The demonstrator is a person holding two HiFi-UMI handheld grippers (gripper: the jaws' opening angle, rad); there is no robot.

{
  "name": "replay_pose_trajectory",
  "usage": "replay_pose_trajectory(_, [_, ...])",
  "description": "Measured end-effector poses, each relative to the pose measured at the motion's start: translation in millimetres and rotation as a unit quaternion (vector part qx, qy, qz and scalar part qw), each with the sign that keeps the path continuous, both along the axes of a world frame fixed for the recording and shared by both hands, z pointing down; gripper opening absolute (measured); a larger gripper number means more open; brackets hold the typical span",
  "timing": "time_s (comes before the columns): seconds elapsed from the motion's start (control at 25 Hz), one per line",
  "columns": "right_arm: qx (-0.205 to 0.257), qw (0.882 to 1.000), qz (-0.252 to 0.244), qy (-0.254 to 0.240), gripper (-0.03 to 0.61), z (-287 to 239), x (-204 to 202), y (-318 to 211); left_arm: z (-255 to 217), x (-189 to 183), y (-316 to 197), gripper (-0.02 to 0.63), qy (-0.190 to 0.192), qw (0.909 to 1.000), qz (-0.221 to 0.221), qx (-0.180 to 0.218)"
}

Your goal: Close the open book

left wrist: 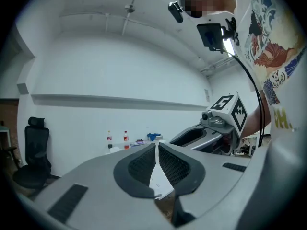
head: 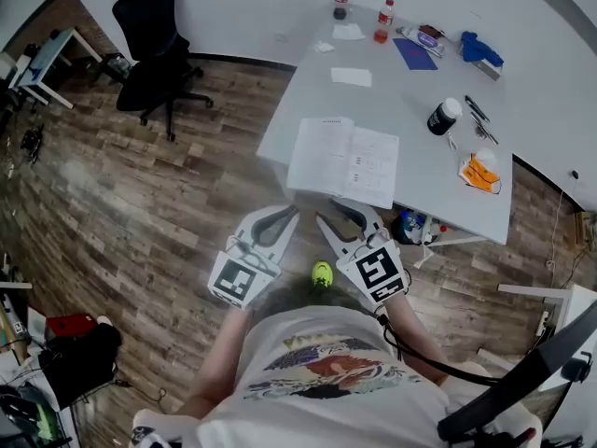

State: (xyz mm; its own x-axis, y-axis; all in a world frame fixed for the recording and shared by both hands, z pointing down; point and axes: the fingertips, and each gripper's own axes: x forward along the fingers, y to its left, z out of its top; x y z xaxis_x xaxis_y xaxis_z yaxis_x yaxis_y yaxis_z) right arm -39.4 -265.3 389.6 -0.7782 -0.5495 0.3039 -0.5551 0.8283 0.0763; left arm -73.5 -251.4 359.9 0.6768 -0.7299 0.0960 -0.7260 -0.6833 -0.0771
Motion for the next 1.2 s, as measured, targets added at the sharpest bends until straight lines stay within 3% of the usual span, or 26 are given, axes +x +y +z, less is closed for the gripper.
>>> replay_pose_trajectory(0.24, [-0.026, 1.0, -0.011, -0.004, 0.106, 17.3, 0.3, -26.0, 16.2, 2.7, -33.0, 0.014, -0.009, 0.9999, -0.006, -0.008])
replay_pose_trajectory(0.4, [-0.052, 0.999, 0.003, -0.014, 0.106, 37.1, -1.0, -39.5, 37.8, 4.3, -52.4, 0.014, -0.027, 0.9996, 0.012, 0.0])
replay_pose_trajectory(0.64, [-0.069, 0.997, 0.041, -0.006, 0.106, 63.6, -11.1, -69.9, 63.3, -3.6, -87.0, 0.014, -0.012, 0.9994, 0.03, -0.015])
replay_pose_trajectory(1.2, [-0.119, 0.988, 0.078, 0.06, 0.106, 168.3, -23.7, -109.0, 143.2, -32.6, -132.8, 0.014, 0.002, 0.9975, 0.047, -0.053])
